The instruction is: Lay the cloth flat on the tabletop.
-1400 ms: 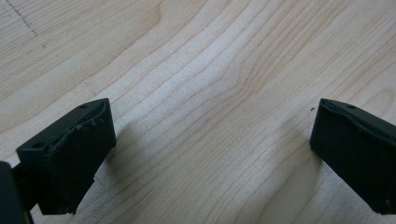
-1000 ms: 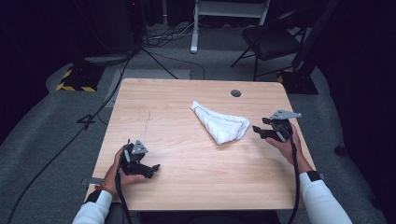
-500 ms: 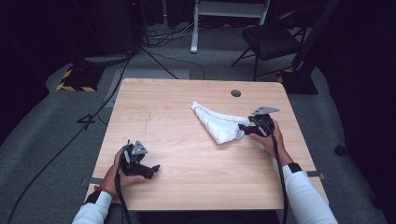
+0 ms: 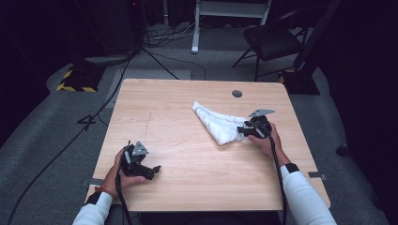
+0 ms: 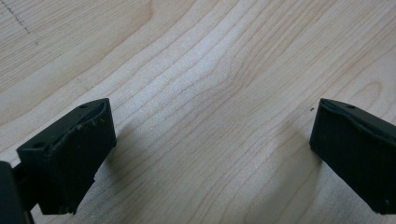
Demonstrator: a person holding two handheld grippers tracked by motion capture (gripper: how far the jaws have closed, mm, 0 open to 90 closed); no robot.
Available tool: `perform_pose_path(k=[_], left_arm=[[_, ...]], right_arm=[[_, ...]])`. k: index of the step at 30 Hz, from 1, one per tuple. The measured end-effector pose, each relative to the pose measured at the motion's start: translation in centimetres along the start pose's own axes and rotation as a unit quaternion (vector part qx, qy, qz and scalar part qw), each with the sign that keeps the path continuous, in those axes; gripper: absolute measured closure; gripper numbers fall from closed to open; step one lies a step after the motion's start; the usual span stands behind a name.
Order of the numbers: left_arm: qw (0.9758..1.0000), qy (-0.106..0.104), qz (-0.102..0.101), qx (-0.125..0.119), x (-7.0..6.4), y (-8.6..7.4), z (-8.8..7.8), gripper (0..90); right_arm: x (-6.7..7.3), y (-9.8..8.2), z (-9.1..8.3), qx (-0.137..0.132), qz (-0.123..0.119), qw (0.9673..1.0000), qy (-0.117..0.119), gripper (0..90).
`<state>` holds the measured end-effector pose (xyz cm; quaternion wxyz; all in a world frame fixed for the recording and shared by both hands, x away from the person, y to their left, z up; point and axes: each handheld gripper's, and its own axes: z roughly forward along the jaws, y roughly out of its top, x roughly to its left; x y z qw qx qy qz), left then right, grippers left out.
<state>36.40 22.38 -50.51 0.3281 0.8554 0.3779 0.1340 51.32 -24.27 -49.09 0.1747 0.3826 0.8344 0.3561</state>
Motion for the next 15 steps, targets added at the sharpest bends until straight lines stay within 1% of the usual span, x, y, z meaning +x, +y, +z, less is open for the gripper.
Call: perform_pose_path(k=[2, 3, 6, 8, 9, 11, 13, 15], left_arm=[[1.0, 0.0, -0.001, -0.001, -0.02, -0.01, 0.01, 0.6], [1.0, 0.0, -0.001, 0.0, -0.01, 0.0, 0.01, 0.6], [1.0, 0.0, -0.001, 0.0, -0.01, 0.0, 0.0, 0.6], [1.0, 0.0, -0.001, 0.0, -0.02, -0.01, 0.01, 0.6], [1.0, 0.0, 0.0, 0.0, 0.0, 0.0, 0.0, 0.6], [1.0, 0.0, 0.0, 0.0, 0.0, 0.0, 0.0, 0.6], [1.0, 0.0, 0.0, 0.0, 0.0, 0.0, 0.0, 0.6], [1.0, 0.0, 0.0, 0.0, 0.0, 0.0, 0.0, 0.6]], right_arm=[[0.22, 0.0, -0.15, -0.003, -0.008, 1.0, 0.0, 67.3], [0.3, -0.01, -0.19, -0.003, -0.014, 0.9999, 0.0, 69.5], [0.6, 0.15, -0.36, -0.004, -0.027, 0.9996, -0.01, 71.7], [0.77, 0.28, -0.54, -0.009, -0.032, 0.9993, -0.019, 69.6], [0.8, 0.32, -0.6, -0.013, -0.029, 0.9992, -0.023, 66.5], [0.79, 0.31, -0.55, -0.013, -0.024, 0.9995, -0.017, 60.4], [0.77, 0.22, -0.27, -0.007, -0.02, 0.9996, -0.019, 56.4], [0.49, 0.21, -0.32, -0.012, -0.006, 0.9998, -0.017, 55.8]])
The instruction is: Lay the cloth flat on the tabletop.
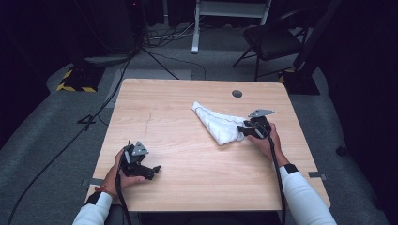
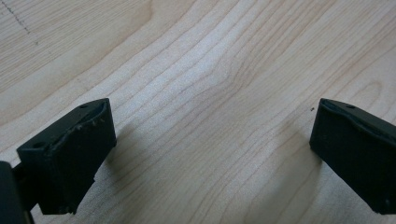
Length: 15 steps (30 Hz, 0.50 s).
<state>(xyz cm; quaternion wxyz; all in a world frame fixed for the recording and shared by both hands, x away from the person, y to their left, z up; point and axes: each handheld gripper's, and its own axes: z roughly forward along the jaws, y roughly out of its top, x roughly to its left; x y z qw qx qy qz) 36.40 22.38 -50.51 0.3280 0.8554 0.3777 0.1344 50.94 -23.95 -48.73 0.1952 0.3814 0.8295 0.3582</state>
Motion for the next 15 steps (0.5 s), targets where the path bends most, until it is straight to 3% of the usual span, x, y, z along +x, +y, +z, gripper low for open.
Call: perform_pose_path(k=[4, 10, 12, 15], left_arm=[[1.0, 0.0, 0.0, 0.0, 0.0, 0.0, 0.0, 0.6], [1.0, 0.0, -0.001, 0.0, 0.0, 0.0, 0.0, 0.5], [1.0, 0.0, 0.0, 0.0, 0.0, 0.0, 0.0, 0.6], [1.0, 0.0, 0.0, 0.0, 0.0, 0.0, 0.0, 0.5]], right_arm=[[-0.7, 0.2, -0.7, -0.027, 0.019, 0.9994, 0.0, 53.0], [-1.3, 0.4, 0.4, -0.02, 0.038, 0.999, -0.012, 48.9], [-1.1, 0.4, 1.0, -0.007, 0.034, 0.9993, -0.015, 53.4], [-0.6, 0.4, 1.2, 0.001, 0.011, 0.9999, -0.005, 72.2]])
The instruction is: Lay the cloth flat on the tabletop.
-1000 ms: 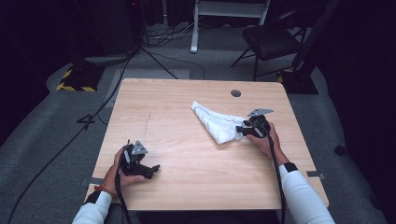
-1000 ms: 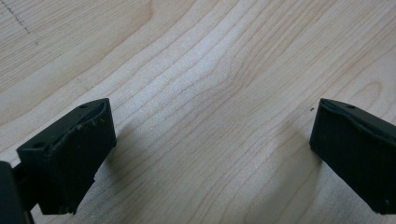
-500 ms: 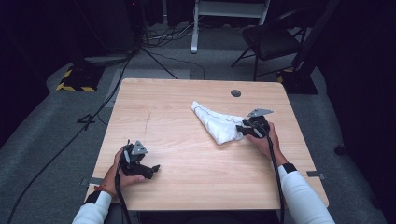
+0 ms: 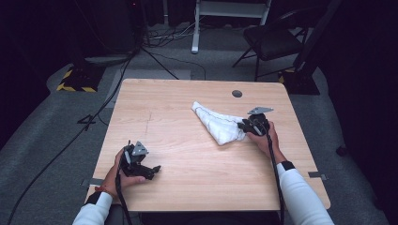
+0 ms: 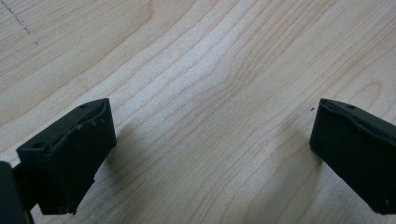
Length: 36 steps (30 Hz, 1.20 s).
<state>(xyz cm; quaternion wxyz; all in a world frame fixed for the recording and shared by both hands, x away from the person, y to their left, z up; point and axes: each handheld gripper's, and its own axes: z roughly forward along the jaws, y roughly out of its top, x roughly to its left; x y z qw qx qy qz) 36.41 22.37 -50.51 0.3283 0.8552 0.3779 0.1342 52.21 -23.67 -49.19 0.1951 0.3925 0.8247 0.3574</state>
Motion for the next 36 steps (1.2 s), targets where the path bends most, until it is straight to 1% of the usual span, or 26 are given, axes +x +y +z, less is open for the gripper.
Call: perform_pose_path(k=[2, 3, 5, 7, 9, 11, 12, 14, 15, 16, 17, 18, 21, 23, 26, 30, 34, 36], left_arm=[[1.0, 0.0, -0.001, 0.0, 0.0, 0.0, 0.0, 0.5], [1.0, 0.0, -0.001, 0.0, 0.0, 0.0, 0.0, 0.5], [1.0, 0.0, 0.0, 0.0, 0.0, 0.0, 0.0, 0.5], [1.0, 0.0, -0.001, 0.0, 0.0, 0.0, 0.0, 0.5], [1.0, 0.0, 0.0, 0.0, 0.0, 0.0, 0.0, 0.5], [1.0, 0.0, 0.0, 0.001, 0.0, 0.0, 0.0, 0.5], [1.0, 0.0, 0.0, 0.0, 0.0, 0.0, 0.0, 0.5], [1.0, 0.0, -0.001, 0.0, 0.0, 0.0, 0.0, 0.5], [1.0, 0.0, 0.0, 0.0, 0.0, 0.0, 0.0, 0.5], [1.0, 0.0, 0.002, 0.001, 0.0, 0.0, 0.0, 0.5], [1.0, 0.0, 0.002, 0.001, 0.0, 0.0, 0.0, 0.4], [1.0, 0.0, 0.002, 0.001, 0.0, 0.0, 0.0, 0.4], [1.0, 0.0, 0.002, 0.001, 0.0, 0.0, 0.0, 0.4], [1.0, -0.001, 0.002, 0.001, 0.0, 0.0, 0.0, 0.4], [1.0, 0.0, 0.002, 0.001, 0.0, 0.0, 0.0, 0.4], [1.0, 0.0, 0.002, 0.001, 0.0, 0.0, 0.0, 0.4], [1.0, -0.001, 0.001, 0.002, 0.0, 0.1, 0.0, 0.4], [1.0, -0.002, 0.003, 0.002, -0.1, 0.1, 0.0, 0.4]], right_arm=[[0.6, 0.3, -0.3, 0.0, -0.024, 0.9997, -0.007, 80.5], [0.8, 0.4, -0.4, -0.001, -0.034, 0.9994, -0.007, 83.2], [1.2, 0.6, -0.8, -0.004, -0.052, 0.9986, -0.008, 84.1], [1.5, 0.9, -1.2, -0.01, -0.061, 0.9981, -0.007, 84.2], [1.8, 1.3, -1.7, -0.024, -0.065, 0.9976, 0.004, 84.2], [2.1, 1.6, -2.3, -0.039, -0.07, 0.9967, 0.01, 84.0], [2.4, 1.8, -2.6, -0.047, -0.07, 0.9962, 0.02, 84.1], [3.1, 2.1, -3.1, -0.059, -0.082, 0.9943, 0.033, 84.3], [3.5, 2.3, -3.4, -0.063, -0.09, 0.9929, 0.044, 84.6], [4.0, 2.5, -3.6, -0.066, -0.1, 0.9911, 0.058, 84.8], [4.9, 2.7, -3.9, -0.068, -0.118, 0.9885, 0.067, 84.9], [5.4, 2.9, -4.0, -0.071, -0.124, 0.9868, 0.076, 85.0], [7.7, 3.4, -4.7, -0.084, -0.15, 0.9798, 0.103, 84.9], [8.7, 3.5, -5.0, -0.087, -0.16, 0.9763, 0.117, 84.9], [10.2, 3.7, -5.2, -0.088, -0.177, 0.9716, 0.129, 84.6], [12.0, 4.1, -5.7, -0.098, -0.198, 0.963, 0.155, 84.6], [14.6, 4.2, -6.1, -0.102, -0.229, 0.949, 0.191, 84.5], [15.9, 4.1, -6.0, -0.097, -0.239, 0.9439, 0.206, 84.3]])
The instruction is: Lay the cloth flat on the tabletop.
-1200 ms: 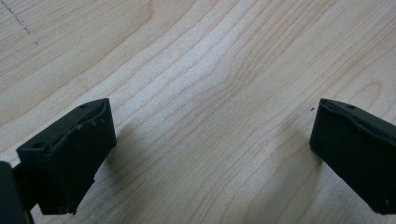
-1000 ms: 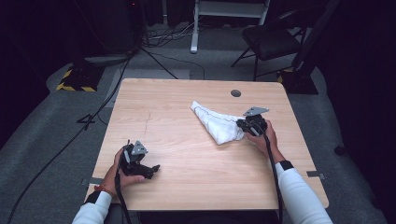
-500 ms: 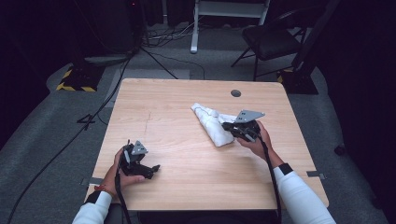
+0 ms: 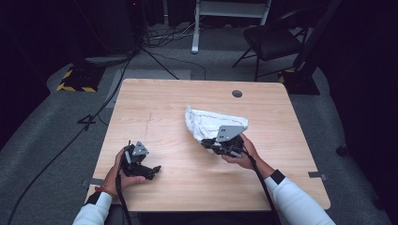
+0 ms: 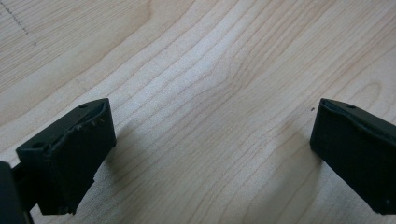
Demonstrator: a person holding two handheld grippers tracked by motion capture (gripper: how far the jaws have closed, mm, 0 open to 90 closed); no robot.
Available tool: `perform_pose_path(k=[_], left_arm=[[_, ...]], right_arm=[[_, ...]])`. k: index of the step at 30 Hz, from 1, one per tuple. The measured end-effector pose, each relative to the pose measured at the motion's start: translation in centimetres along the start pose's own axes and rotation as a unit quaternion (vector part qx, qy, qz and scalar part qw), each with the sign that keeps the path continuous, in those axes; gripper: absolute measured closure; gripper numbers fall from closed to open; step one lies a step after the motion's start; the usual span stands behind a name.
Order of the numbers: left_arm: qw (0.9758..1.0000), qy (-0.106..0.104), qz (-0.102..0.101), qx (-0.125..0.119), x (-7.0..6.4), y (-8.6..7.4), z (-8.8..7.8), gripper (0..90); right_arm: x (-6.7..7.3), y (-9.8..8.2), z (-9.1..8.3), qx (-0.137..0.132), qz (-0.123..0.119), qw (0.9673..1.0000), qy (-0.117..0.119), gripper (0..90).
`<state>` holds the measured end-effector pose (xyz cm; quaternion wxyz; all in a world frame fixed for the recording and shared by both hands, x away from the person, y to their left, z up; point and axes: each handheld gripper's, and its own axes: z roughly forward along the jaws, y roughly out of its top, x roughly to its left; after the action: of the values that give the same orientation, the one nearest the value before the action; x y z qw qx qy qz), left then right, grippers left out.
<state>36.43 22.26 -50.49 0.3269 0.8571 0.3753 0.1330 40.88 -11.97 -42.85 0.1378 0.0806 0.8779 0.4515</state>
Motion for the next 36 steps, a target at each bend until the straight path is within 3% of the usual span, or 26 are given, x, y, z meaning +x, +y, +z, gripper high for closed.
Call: perform_pose_path(k=[5, 11, 16, 21, 26, 30, 31, 33, 36], left_arm=[[1.0, 0.001, -0.002, -0.001, -0.1, 0.1, 0.1, 0.4], [1.0, 0.003, -0.001, -0.002, -0.2, 0.1, 0.2, 0.4], [1.0, 0.001, -0.003, -0.002, -0.4, 0.3, 0.3, 0.4], [1.0, 0.0, 0.001, 0.001, -0.5, 0.6, 0.5, 0.4], [0.9999, 0.0, 0.001, 0.014, -0.8, 1.8, 1.1, 2.4], [0.9999, -0.013, 0.0, -0.001, -0.7, 3.0, 1.3, 22.6], [0.9998, -0.019, -0.005, -0.008, -0.6, 3.3, 1.3, 21.1], [0.9995, -0.024, -0.009, -0.019, -0.4, 4.1, 1.4, 15.9], [0.9993, -0.026, -0.001, -0.028, -0.2, 5.2, 1.7, 17.8]], right_arm=[[2.4, -0.1, 2.1, 0.025, -0.02, 0.9989, 0.035, 83.9], [4.1, -0.8, 4.1, 0.052, -0.02, 0.9972, 0.051, 83.7], [5.2, -0.9, 4.8, 0.057, -0.022, 0.9962, 0.061, 81.9], [5.6, -1.1, 4.3, 0.052, -0.018, 0.9961, 0.069, 69.3], [4.2, -1.7, 1.9, 0.047, 0.001, 0.9981, 0.039, 58.4], [1.6, -2.5, -0.5, 0.036, 0.032, 0.9988, -0.003, 56.0], [0.9, -2.8, -1.0, 0.036, 0.035, 0.9986, -0.019, 56.0], [-0.8, -3.4, -1.9, 0.037, 0.05, 0.9967, -0.052, 55.9], [-3.6, -4.7, -3.1, 0.037, 0.096, 0.9907, -0.089, 55.2]])
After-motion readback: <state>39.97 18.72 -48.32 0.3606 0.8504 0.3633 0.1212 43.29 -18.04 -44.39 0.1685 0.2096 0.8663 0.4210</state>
